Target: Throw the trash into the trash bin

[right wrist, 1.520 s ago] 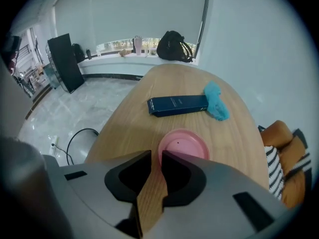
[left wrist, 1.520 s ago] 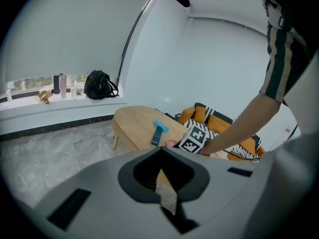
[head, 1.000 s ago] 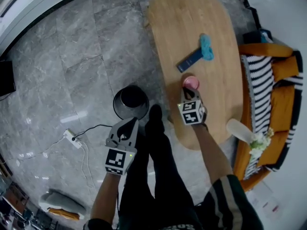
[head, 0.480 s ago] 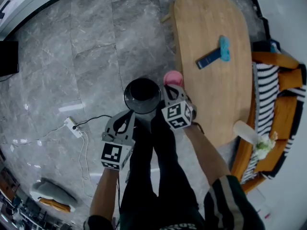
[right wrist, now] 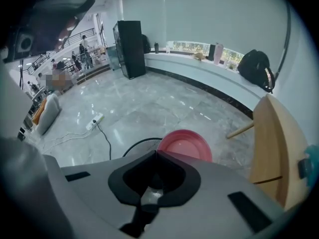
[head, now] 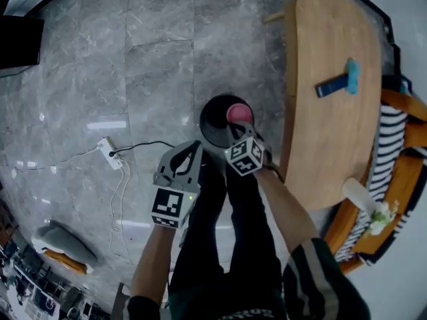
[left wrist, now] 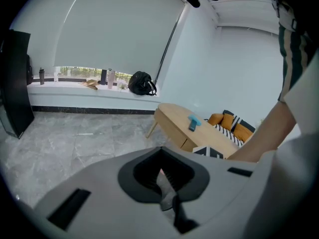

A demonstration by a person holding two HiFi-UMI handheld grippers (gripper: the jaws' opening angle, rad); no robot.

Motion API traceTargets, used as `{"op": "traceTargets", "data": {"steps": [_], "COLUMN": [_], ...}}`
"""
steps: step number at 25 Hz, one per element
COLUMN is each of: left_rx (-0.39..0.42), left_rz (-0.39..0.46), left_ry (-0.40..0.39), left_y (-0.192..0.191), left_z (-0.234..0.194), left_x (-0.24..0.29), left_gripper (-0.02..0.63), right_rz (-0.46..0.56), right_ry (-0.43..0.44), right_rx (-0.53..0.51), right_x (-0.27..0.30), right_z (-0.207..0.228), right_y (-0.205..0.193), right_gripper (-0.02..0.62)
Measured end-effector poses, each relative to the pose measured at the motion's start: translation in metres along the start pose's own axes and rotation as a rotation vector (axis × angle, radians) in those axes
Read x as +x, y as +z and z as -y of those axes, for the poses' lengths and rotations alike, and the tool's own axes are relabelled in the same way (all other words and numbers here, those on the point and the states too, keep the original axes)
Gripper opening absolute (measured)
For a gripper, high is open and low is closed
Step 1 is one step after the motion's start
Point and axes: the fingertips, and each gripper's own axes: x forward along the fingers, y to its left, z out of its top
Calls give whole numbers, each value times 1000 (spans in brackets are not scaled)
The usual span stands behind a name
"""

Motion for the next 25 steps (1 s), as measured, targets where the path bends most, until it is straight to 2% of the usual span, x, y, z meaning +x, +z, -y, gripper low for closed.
{"op": "traceTargets", "data": {"steps": [4, 6, 14, 17, 25], "left_rx": [-11, -15, -28, -32, -48], "left_rz": [-21, -31, -60, -71, -85], "left_ry": [5, 8, 5, 1, -7], "left_y": [-20, -27, -46, -49, -50], "left_z": [-10, -13, -15, -14, -9], "left_x": [-4, -9, -13, -12, -4], "left_gripper": [0, 0, 0, 0, 0], "right_rz": [-63, -85, -131, -143, -133], "right_ry": [38, 71, 141, 162, 154], "right_rx": [-74, -77, 8, 21, 51], "right_x": [31, 42, 56, 57, 38], "right_z": [-26, -38, -51, -51, -42], "right_y": [-18, -23, -42, -50, -50], "right_gripper": [6, 6, 6, 37, 44]}}
